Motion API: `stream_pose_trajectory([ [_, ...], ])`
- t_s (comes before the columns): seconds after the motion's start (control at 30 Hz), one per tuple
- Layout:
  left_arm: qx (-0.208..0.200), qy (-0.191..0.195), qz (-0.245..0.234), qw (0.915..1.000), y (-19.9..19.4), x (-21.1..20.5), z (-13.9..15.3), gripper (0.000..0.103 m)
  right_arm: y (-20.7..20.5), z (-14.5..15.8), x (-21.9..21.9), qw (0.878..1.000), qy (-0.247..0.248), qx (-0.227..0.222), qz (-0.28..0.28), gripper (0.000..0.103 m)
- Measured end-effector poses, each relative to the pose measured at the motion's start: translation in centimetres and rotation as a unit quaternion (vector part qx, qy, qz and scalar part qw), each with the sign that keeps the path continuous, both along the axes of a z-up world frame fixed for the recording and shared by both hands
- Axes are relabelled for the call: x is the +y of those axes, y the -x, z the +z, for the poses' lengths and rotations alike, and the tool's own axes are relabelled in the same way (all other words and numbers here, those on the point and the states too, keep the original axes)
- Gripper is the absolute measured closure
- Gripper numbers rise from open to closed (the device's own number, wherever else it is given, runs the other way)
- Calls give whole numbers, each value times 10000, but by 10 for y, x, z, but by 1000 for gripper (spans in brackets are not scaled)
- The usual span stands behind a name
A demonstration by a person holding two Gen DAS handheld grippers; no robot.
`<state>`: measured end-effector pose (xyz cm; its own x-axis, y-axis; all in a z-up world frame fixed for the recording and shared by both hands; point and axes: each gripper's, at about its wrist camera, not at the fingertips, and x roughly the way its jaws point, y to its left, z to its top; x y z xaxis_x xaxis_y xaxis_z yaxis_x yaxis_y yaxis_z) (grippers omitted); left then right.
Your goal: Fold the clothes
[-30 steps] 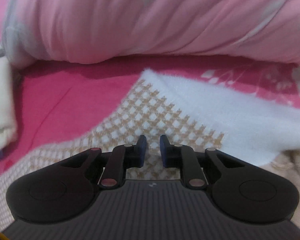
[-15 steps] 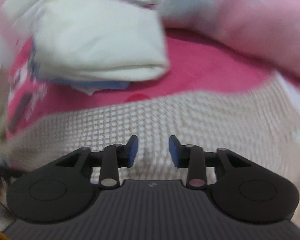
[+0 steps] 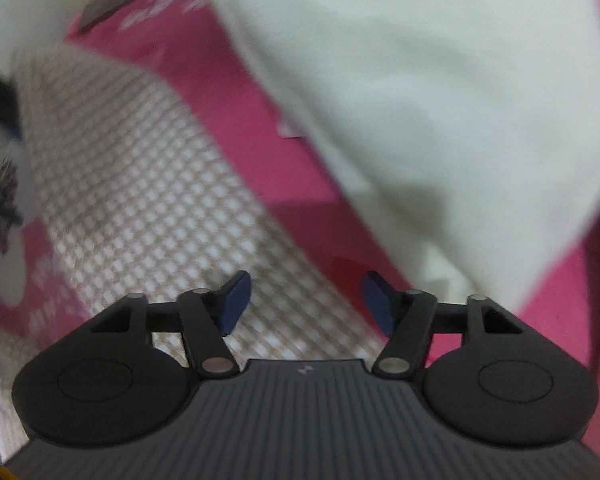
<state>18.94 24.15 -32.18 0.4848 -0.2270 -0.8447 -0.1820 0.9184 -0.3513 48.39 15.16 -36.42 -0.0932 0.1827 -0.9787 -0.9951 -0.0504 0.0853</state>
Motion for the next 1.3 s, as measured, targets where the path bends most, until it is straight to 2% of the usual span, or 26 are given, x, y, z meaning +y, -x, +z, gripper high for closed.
stream_pose_trajectory([
  [0.03, -7, 41, 22, 10000, 0, 2, -1, 42, -1, -2, 11, 9995, 123, 21, 281, 37],
  [0.13, 4, 271, 93, 9996, 4, 7, -3, 42, 0, -10, 16, 9991, 317, 84, 271, 37],
  [0.23, 238, 788, 304, 9961, 11, 15, -13, 41, 1, -18, 20, 9983, 506, 148, 234, 37],
  [0.3, 438, 1343, 608, 9881, 19, 23, -26, 38, 2, -23, 23, 9976, 631, 190, 209, 38],
  [0.37, 617, 1928, 1017, 9740, 25, 36, -40, 35, 3, -25, 25, 9972, 699, 206, 162, 40],
  [0.47, 706, 2253, 1674, 9572, 27, 54, -57, 36, 5, -23, 23, 9976, 671, 167, 68, 49],
  [0.53, 568, 2372, 2058, 9477, 26, 65, -61, 36, 8, -20, 19, 9980, 614, 112, 33, 63],
  [0.57, 488, 2356, 2204, 9453, 24, 67, -60, 38, 10, -18, 18, 9982, 585, 84, 16, 68],
  [0.6, 425, 2299, 2343, 9436, 22, 69, -60, 40, 12, -16, 16, 9984, 557, 56, -1, 79],
  [0.63, 362, 2240, 2481, 9418, 21, 70, -61, 47, 13, -14, 14, 9986, 528, 29, -18, 86],
  [0.67, 324, 2179, 2619, 9396, 19, 71, -61, 64, 15, -12, 13, 9987, 500, 1, -35, 87],
  [0.7, 326, 2113, 2755, 9372, 18, 72, -62, 74, 17, -10, 10, 9990, 450, -72, -36, 91],
  [0.73, 290, 2043, 2869, 9355, 17, 73, -62, 90, 19, -6, 8, 9992, 375, -165, -37, 93],
  [0.8, 57, 1850, 2994, 9360, 16, 75, -55, 94, 22, 4, 4, 9991, 197, -362, -32, 95],
  [0.83, -135, 1667, 2980, 9398, 14, 75, -47, 95, 23, 11, 2, 9988, 81, -473, -38, 95],
  [0.9, -459, 1335, 2932, 9456, 10, 77, -32, 96, 20, 27, 0, 9973, -196, -706, -70, 95],
  [0.97, -606, 981, 2827, 9522, 2, 78, -26, 96, 13, 34, -1, 9952, -413, -865, -196, 95],
  [1.13, -534, -136, 2411, 9689, -28, 68, -41, 94, 7, 0, -4, 9894, -656, -1092, -702, 92],
  [1.2, -436, -343, 2255, 9727, -34, 63, -45, 89, 8, -9, -12, 9842, -894, -1143, -1017, 91],
  [1.23, -418, -353, 2231, 9733, -34, 63, -45, 83, 8, -6, -18, 9812, -1006, -1148, -1182, 89],
  [1.27, -410, -364, 2204, 9739, -34, 63, -43, 75, 8, -2, -24, 9778, -1118, -1150, -1348, 85],
  [1.3, -405, -377, 2175, 9745, -32, 63, -41, 68, 7, 5, -31, 9741, -1186, -1164, -1531, 75],
])
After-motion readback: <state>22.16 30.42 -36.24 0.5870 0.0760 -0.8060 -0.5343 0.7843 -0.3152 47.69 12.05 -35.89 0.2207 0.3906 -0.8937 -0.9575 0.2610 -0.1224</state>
